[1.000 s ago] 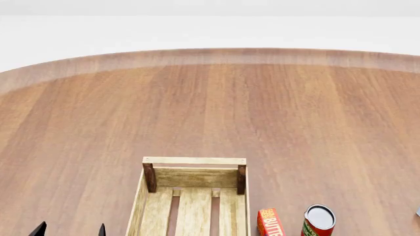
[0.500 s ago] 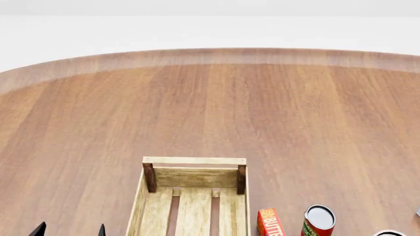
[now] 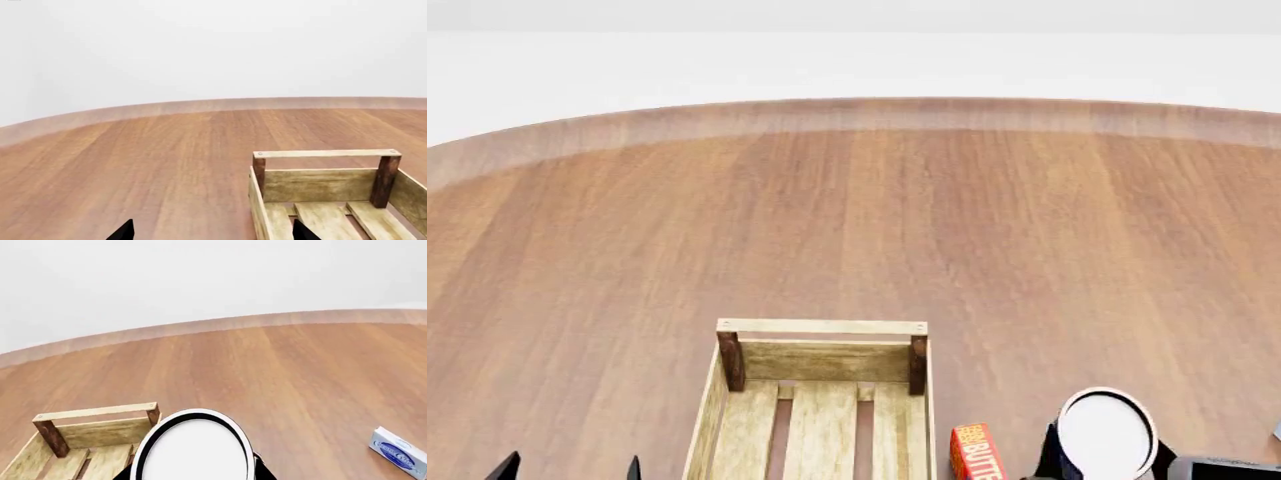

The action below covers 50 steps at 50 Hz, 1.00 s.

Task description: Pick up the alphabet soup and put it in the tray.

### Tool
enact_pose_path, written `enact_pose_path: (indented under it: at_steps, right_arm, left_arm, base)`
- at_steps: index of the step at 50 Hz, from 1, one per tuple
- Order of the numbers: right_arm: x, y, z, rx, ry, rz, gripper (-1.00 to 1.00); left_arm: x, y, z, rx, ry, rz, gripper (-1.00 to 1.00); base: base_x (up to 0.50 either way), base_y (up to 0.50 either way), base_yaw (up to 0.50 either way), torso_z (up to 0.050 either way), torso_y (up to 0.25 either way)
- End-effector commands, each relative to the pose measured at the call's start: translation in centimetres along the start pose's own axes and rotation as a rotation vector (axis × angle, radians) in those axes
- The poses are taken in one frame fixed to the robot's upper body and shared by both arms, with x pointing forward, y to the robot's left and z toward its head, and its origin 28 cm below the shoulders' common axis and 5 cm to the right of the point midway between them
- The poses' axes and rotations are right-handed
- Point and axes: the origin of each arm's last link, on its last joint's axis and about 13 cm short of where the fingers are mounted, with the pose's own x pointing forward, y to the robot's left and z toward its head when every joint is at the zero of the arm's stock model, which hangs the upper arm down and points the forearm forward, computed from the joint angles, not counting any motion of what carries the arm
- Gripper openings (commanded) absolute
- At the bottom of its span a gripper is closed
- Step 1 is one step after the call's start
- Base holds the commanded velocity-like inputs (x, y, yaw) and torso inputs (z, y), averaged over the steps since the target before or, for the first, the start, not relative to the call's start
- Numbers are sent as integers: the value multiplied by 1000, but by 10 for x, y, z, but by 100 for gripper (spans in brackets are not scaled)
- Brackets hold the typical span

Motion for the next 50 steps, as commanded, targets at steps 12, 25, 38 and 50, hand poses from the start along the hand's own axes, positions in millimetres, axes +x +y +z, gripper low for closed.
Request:
enact_pose_path:
  at_steps: [12, 25, 38, 50]
  right_arm:
    - [29, 44, 16, -7, -69, 172, -100]
    - [53, 63, 8, 1, -54, 254, -100]
    - [76, 81, -9, 34, -29, 328, -100]
    - [96, 96, -23, 115, -28, 369, -100]
  left_arm:
    - [0, 1, 0, 8, -4, 5, 100]
    - [0, 0, -1, 8, -5, 2, 100]
    - [0, 0, -1, 12, -10, 6, 100]
    - [0, 1, 0, 7, -11, 8, 100]
  base:
    - [0, 0, 0, 0, 1]
    - [0, 0, 0, 0, 0]
    - [0, 0, 0, 1, 1]
    - [0, 0, 0, 0, 1]
